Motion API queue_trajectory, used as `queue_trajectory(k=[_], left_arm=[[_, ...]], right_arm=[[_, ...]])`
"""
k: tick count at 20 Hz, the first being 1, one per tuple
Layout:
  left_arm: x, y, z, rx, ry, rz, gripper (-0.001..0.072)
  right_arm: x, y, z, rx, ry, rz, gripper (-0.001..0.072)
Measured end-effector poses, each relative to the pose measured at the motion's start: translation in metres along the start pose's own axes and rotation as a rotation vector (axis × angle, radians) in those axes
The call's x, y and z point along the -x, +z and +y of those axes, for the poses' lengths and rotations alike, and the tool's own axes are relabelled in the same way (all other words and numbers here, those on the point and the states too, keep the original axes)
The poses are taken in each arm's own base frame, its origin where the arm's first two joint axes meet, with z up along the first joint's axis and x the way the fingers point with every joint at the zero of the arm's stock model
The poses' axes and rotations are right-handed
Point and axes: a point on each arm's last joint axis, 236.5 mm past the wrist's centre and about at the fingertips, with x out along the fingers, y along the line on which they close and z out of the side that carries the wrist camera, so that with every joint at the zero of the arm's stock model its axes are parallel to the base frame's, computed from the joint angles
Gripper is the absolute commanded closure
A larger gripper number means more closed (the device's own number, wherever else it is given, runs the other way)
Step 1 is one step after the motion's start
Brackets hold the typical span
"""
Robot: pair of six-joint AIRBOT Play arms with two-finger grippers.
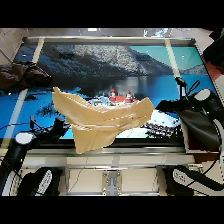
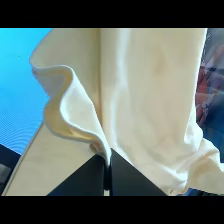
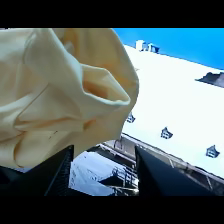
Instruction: Fold the shirts.
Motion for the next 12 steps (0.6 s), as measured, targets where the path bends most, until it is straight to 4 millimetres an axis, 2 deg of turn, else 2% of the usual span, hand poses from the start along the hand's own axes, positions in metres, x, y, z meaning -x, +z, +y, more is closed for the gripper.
queue_trajectory(k=[3,7,10,11,12], left_arm=[[0.001,0.001,-0.003,-0.016,-0.008,-0.006,0.0698],[0.002,0.001,-0.003,-0.022,-0.012,-0.009,0.0698],[0.002,0.002,-0.004,-0.025,-0.012,-0.011,0.0698],[0.002,0.002,-0.004,-0.025,-0.012,-0.011,0.0698],[0.002,0.002,-0.004,-0.025,-0.012,-0.011,0.0699]], right_arm=[[-0.024,0.009,0.0,-0.023,0.047,-0.03,0.0236],[-0.039,0.028,0.003,-0.014,0.085,-0.069,0.0236],[-0.052,0.035,0.01,0.01,0.104,-0.065,0.0244],[-0.058,0.034,0.013,0.021,0.11,-0.054,0.0384],[-0.064,0.032,0.018,0.03,0.117,-0.042,0.0706]])
